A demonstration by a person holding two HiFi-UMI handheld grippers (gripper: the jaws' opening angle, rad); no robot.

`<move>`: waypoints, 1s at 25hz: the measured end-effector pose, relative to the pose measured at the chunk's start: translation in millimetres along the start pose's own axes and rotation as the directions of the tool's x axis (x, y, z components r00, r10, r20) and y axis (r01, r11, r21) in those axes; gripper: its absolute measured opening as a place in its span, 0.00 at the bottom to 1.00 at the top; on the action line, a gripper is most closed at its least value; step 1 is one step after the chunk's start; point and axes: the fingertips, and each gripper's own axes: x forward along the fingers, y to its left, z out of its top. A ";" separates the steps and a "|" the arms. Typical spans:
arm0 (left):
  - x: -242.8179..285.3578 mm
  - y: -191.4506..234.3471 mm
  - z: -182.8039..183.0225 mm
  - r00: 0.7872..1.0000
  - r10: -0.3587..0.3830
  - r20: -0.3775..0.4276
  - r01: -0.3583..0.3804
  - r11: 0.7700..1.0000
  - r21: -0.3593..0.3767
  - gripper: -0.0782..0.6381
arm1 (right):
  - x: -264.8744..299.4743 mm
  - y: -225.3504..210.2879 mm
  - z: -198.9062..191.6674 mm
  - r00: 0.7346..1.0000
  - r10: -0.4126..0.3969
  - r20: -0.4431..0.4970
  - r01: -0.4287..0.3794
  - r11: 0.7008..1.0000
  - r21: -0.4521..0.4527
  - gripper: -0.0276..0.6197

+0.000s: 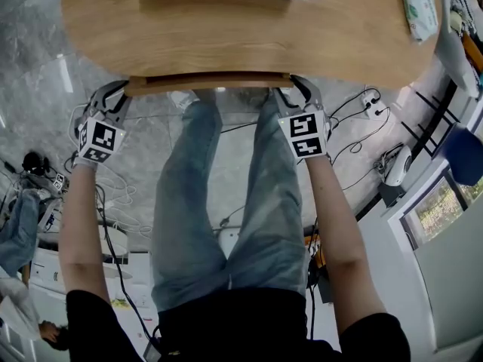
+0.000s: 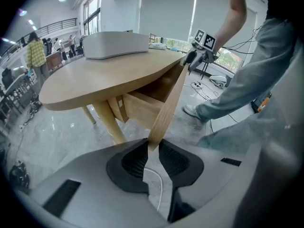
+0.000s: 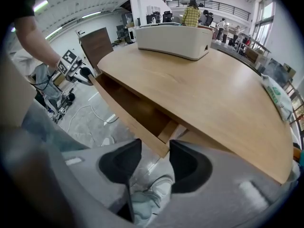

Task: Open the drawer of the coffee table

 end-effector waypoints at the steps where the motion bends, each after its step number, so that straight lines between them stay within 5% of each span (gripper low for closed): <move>1: -0.1 -0.7 -0.2 1.000 0.005 -0.003 -0.005 1.000 -0.009 0.22 | -0.3 0.3 -0.4 1.000 -0.001 -0.002 0.001 1.000 -0.001 0.32; 8: -3.0 -29.3 -13.3 0.999 -0.012 -0.032 0.011 1.000 -0.010 0.22 | -8.7 14.1 -20.8 0.999 0.004 -0.041 -0.006 0.998 -0.062 0.30; 16: -4.1 -45.1 -18.9 0.998 0.043 -0.035 -0.047 0.993 -0.111 0.22 | -13.5 20.0 -31.8 0.998 -0.005 -0.065 -0.001 0.995 -0.104 0.30; 25: -3.7 -45.3 -18.8 0.998 0.044 -0.045 -0.048 0.995 -0.090 0.23 | -21.1 27.2 -21.0 0.994 -0.048 -0.102 0.015 0.952 -0.305 0.32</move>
